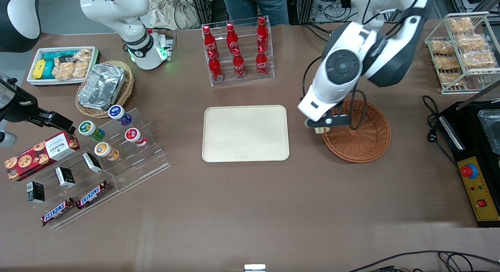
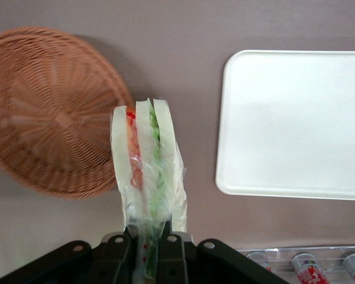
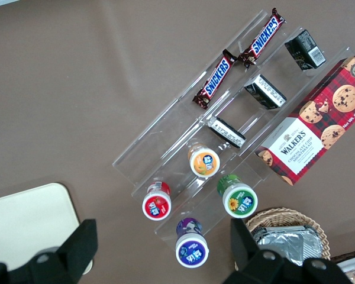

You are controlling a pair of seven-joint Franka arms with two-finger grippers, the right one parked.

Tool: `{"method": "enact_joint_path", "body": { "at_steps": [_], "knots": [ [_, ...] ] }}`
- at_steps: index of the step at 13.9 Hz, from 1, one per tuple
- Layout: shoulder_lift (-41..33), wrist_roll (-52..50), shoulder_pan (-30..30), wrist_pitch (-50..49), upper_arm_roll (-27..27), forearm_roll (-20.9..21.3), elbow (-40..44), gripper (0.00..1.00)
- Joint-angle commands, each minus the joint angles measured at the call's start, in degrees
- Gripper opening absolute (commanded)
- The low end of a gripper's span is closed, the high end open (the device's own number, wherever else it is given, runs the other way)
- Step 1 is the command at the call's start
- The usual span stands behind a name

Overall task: Place sandwich from basket to tray
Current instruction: 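Lift the sandwich and carry it with the left gripper toward the tray, then lower the sandwich onto the cream tray and open the left gripper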

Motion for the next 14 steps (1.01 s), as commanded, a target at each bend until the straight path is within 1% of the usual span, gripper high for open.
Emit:
{"method": "enact_joint_path", "body": {
  "at_steps": [1,5,9,11,14],
  "knots": [
    [2.45,0.64,-2.71,4.15,0.15,0.29,-1.28,0.00],
    [3.07,0.73,-6.31,12.76,0.15,0.29,-7.51,0.00],
    [3.51,0.56,-7.46,25.23,0.15,0.29,-13.93,0.00],
    [5.17,-0.06,-7.98,29.38,0.15,0.20,-14.21,0.00],
    [6.41,-0.32,-8.78,31.85,0.15,0.29,-14.38,0.00]
  ]
}}
